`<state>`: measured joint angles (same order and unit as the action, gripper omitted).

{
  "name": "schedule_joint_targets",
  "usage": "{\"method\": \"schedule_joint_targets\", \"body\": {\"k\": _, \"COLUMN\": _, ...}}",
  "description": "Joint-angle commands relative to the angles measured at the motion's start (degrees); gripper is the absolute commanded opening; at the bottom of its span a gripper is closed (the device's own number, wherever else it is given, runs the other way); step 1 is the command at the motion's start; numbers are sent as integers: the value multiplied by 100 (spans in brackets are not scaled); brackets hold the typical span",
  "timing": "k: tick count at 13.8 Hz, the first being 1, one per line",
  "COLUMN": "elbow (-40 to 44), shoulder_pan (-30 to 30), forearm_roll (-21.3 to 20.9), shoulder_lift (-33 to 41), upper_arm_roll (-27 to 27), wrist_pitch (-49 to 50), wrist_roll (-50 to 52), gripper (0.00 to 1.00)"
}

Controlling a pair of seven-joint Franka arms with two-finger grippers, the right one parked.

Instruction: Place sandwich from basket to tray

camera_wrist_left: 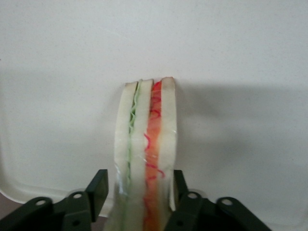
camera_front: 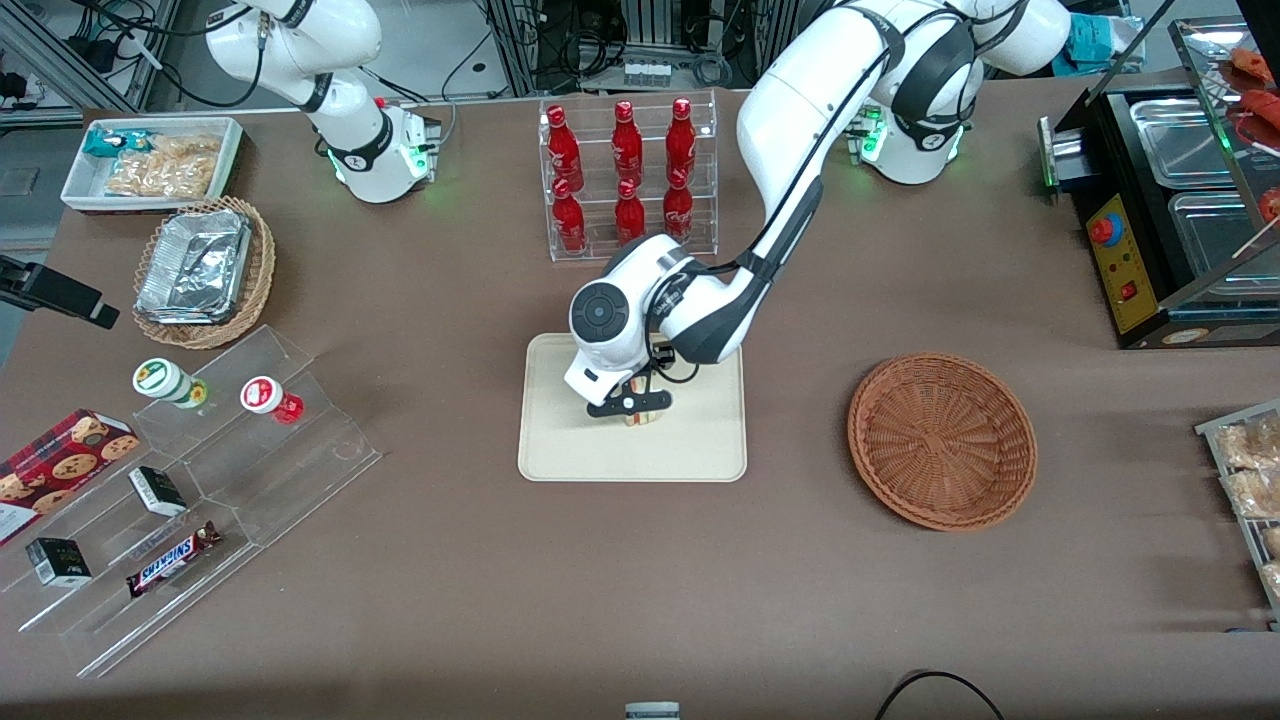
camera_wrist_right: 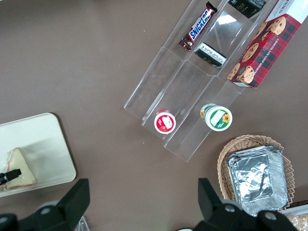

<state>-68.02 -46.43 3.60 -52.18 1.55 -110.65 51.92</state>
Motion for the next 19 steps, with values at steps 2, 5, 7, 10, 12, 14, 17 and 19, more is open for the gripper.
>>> {"method": "schedule_joint_targets", "body": {"k": 2, "elbow": 149, "shoulder_pan": 107, "forearm_roll": -79, "shoulder_lift": -20, "upper_arm_roll": -84, "wrist_pitch": 17, "wrist_roll": 117, "gripper": 100}}
{"method": "schedule_joint_targets", "body": {"k": 5, "elbow": 271, "shoulder_pan": 117, "forearm_roll": -61, "shoulder_lift": 15, "upper_arm_roll": -417, "wrist_pitch": -70, "wrist_roll": 125, "gripper": 100}}
{"method": "schedule_joint_targets", "body": {"k": 7, "elbow": 360, "shoulder_pan": 117, "forearm_roll": -61, "shoulder_lift": 137, "upper_arm_roll": -777, "wrist_pitch": -71, "wrist_roll": 213, "gripper": 100}}
{"method": "schedule_joint_targets", "body": {"k": 10, "elbow": 351, "shoulder_pan": 117, "forearm_roll": -61, "shoulder_lift": 559, "upper_arm_roll": -1226, "wrist_pitch": -53, "wrist_roll": 231, "gripper": 100}}
{"method": "schedule_joint_targets", "body": {"k": 12, "elbow": 342, "shoulder_pan": 152, "forearm_roll": -61, "shoulder_lift": 849, "upper_arm_roll": -1489, "wrist_pitch": 17, "wrist_roll": 222, "gripper": 100}}
{"method": "schedule_joint_targets", "body": {"k": 14, "elbow": 342, "shoulder_pan": 161, "forearm_roll": -53, "shoulder_lift": 1112, "upper_arm_roll": -2015, "wrist_pitch": 541, "wrist_roll": 144, "gripper": 100}}
{"method": "schedule_joint_targets", "body": {"k": 17, "elbow": 246, "shoulder_pan": 624, "forearm_roll": -35, "shoulder_lift": 1605, "upper_arm_roll": -2509, "wrist_pitch": 1465, "wrist_roll": -1100, "gripper": 100}}
{"method": "schedule_joint_targets", "body": {"k": 19, "elbow": 237, "shoulder_pan": 1326, "forearm_roll": -9, "shoulder_lift": 1894, "upper_arm_roll": -2510, "wrist_pitch": 1826, "wrist_roll": -2338, "gripper": 100}}
